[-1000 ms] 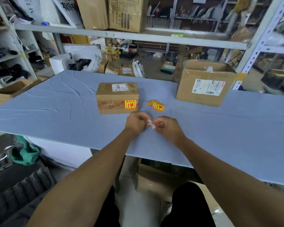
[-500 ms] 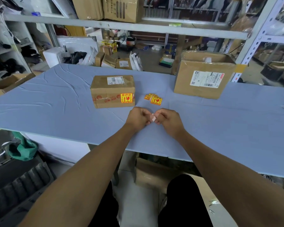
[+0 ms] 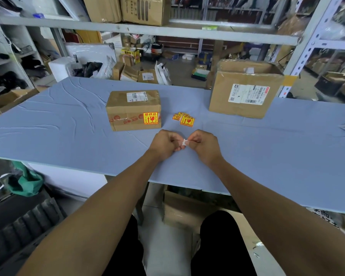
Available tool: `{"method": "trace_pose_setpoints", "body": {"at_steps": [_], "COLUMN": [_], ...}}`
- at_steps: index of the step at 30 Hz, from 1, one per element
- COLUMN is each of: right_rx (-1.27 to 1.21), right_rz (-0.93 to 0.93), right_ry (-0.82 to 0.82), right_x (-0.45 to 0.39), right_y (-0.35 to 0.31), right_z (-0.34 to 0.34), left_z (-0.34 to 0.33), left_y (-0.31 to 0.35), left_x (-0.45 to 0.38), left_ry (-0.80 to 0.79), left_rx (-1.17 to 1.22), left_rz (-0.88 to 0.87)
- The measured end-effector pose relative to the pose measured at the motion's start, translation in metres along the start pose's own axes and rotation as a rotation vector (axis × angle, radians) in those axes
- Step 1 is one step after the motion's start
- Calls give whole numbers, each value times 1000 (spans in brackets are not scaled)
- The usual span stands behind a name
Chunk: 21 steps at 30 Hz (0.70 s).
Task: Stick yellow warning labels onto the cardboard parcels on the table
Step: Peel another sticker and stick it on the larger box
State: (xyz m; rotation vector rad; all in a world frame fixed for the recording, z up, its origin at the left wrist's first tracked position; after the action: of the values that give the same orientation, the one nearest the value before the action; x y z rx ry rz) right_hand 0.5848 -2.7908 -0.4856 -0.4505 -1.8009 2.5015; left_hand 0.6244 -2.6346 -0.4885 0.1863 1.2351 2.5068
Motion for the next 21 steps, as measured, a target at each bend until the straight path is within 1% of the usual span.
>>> {"method": "trace_pose_setpoints", "body": {"at_steps": [5, 8, 11, 14, 17, 19, 21], "right_rx": [-30, -38, -34, 13, 26, 33, 67], "right_rz": [65, 75, 77, 56, 52, 62, 78], "right_ry": [-49, -97, -83, -49, -39, -44, -77], "right_x": [4, 7, 6, 4, 3, 4, 5], "right_y": [-3, 0, 2, 2, 2, 1, -1], "right_z": [-1, -2, -4, -5, -5, -4, -1], "left_z": [-7, -6, -5, -3, -1, -1, -6], "left_y": [2, 2, 2, 2, 3, 4, 5], "left_x": [-1, -1, -1, 1, 5, 6, 6], "left_ry": [80, 120, 100, 52, 24, 40, 100], "left_rx": [-83, -40, 22, 77, 61, 39, -12], "left_rz": [16, 41, 71, 51, 26, 37, 73]}}
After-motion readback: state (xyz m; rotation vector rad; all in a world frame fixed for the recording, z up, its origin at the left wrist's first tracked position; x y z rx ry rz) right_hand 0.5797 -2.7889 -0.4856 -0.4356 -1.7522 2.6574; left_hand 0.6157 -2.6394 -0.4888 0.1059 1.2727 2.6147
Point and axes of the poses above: each hand's wrist, its own x-axis away from the middle knuckle, its own z-axis out of the back of the hand, y = z × x, the point moved 1 cm from there along -x, towards the middle knuckle, and after that the axes turned 13 degrees about -x, right-handed, at the moved point
